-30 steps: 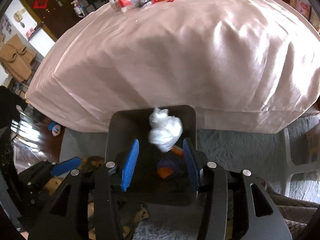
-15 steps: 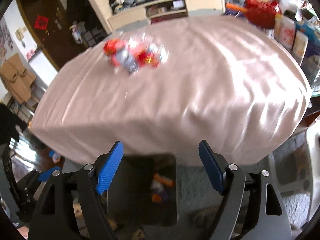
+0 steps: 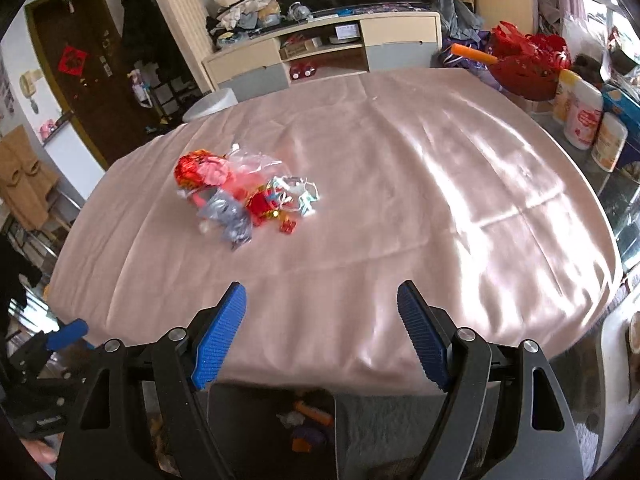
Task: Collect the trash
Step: 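Grasp the blue-white plastic cage toy with the right tool while the left tool grasps the grey foil packet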
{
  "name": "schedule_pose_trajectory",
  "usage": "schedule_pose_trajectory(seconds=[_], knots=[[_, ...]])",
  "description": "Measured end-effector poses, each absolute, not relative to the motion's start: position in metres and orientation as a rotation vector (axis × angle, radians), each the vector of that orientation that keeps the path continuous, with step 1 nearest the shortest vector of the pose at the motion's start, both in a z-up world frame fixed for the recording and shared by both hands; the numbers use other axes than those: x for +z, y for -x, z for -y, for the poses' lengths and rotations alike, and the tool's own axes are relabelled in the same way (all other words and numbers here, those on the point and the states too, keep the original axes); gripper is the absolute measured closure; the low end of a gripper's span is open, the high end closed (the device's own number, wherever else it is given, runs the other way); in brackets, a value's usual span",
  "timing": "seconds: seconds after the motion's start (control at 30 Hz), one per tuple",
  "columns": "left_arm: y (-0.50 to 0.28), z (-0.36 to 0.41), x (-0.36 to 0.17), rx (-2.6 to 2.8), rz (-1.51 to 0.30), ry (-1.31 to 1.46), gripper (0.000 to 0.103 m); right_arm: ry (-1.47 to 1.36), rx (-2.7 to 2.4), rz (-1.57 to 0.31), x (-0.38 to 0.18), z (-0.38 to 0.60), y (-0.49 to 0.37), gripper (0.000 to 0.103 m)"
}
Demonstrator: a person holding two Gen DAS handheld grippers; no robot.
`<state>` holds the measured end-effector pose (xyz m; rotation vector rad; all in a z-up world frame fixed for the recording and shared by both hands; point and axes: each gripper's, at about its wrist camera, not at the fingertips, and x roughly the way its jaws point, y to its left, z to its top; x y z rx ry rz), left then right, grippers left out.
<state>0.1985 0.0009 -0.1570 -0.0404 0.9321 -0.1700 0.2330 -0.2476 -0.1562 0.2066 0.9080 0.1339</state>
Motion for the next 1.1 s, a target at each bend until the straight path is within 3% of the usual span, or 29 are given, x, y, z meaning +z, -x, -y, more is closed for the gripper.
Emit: schedule_pose_trajectory(seconds=[0.27, 0.6, 0.7, 0.77, 0.93, 1.1], knots=[[-0.237, 0.008, -0.173, -0.189, -0.953, 0.042, 0.016, -0.234, 0.166, -0.912, -0.169, 0.237, -0.282, 0.056], [-0.275, 0.043, -0.163, -0.262, -0.911, 0.008, 0.016, -0.242, 0.207, -0.917, -0.178, 0.229, -0.321, 0.065], [-0.284, 0.051, -0.161, -0.271, -0.903, -0.001, 0.017, -0.232, 0.227, -0.941, -0.184, 0.228, -0.331, 0.078], [-0.290, 0.056, -0.159, -0.280, -0.897, -0.004, 0.017, -0.230, 0.233, -0.944, -0.185, 0.229, -0.331, 0.093], [-0.304, 0.066, -0.161, -0.305, -0.889, -0.003, 0.019, -0.247, 0.230, -0.903, -0.177, 0.243, -0.325, 0.097], [-0.324, 0.077, -0.169, -0.317, -0.908, -0.002, 0.034, -0.275, 0.204, -0.871, -0.168, 0.262, -0.320, 0.097]])
